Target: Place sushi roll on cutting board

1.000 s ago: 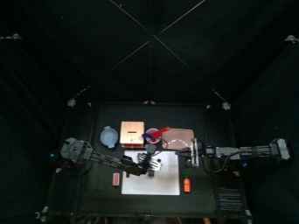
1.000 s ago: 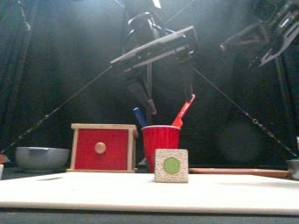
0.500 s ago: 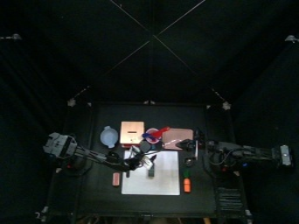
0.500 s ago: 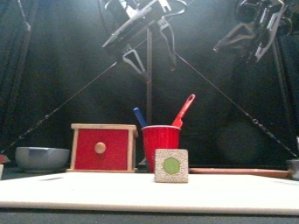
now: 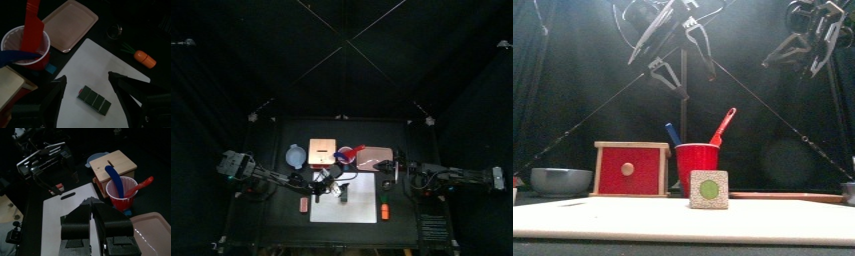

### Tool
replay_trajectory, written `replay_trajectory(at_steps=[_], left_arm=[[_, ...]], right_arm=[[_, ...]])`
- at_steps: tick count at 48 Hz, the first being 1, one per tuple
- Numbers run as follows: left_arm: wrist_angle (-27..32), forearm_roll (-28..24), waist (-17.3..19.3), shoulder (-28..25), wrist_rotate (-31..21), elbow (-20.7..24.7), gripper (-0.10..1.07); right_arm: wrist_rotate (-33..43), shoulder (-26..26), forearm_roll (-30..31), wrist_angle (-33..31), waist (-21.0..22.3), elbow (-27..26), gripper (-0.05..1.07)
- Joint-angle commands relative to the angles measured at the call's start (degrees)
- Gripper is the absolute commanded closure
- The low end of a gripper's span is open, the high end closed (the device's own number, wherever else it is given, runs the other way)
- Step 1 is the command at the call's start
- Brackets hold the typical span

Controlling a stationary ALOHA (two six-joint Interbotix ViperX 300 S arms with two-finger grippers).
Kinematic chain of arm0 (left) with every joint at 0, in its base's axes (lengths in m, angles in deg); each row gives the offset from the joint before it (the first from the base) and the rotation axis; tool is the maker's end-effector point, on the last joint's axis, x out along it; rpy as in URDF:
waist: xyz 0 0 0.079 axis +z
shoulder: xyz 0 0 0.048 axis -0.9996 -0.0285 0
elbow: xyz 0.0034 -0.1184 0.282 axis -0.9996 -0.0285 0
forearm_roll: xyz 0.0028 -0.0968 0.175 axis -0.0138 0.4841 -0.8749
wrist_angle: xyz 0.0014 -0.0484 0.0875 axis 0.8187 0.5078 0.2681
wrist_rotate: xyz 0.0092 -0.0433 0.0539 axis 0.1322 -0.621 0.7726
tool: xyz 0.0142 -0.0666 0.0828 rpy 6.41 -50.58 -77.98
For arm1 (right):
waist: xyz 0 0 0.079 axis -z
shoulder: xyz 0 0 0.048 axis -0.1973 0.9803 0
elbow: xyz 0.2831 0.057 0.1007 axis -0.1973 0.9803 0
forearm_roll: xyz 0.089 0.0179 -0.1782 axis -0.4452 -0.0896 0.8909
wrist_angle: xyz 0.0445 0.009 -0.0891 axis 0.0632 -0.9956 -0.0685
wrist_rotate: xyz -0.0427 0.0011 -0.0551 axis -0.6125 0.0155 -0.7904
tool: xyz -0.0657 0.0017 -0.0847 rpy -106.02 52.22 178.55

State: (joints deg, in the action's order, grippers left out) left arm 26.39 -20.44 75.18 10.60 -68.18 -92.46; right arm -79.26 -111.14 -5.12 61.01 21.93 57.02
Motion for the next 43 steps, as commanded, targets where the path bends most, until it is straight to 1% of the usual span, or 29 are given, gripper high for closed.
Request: replay_trajectory(at_steps=[1, 21, 32, 43], left_arm=[[-0.2, -0.4, 0.2, 1.4, -0.3, 0.5, -0.01], [-0.2, -0.2, 0.5, 2.5, -0.8, -2.1, -0.01], [-0.2, -1.2, 1.0, 3.7, -2.5, -4.0, -0.01], [-0.2, -2.5, 1.1, 4.1, -5.5, -4.2, -0.01]], right_arm=[[-0.2, -0.7, 0.1, 0.5, 0.2, -0.4, 1.01], [-0.1, -1.3, 0.0, 0.5, 1.0, 0.7, 1.01], [-0.2, -1.3, 0.4, 0.7, 1.4, 0.4, 1.01], [-0.1, -1.4, -0.3, 1.5, 1.9, 0.4, 1.01]])
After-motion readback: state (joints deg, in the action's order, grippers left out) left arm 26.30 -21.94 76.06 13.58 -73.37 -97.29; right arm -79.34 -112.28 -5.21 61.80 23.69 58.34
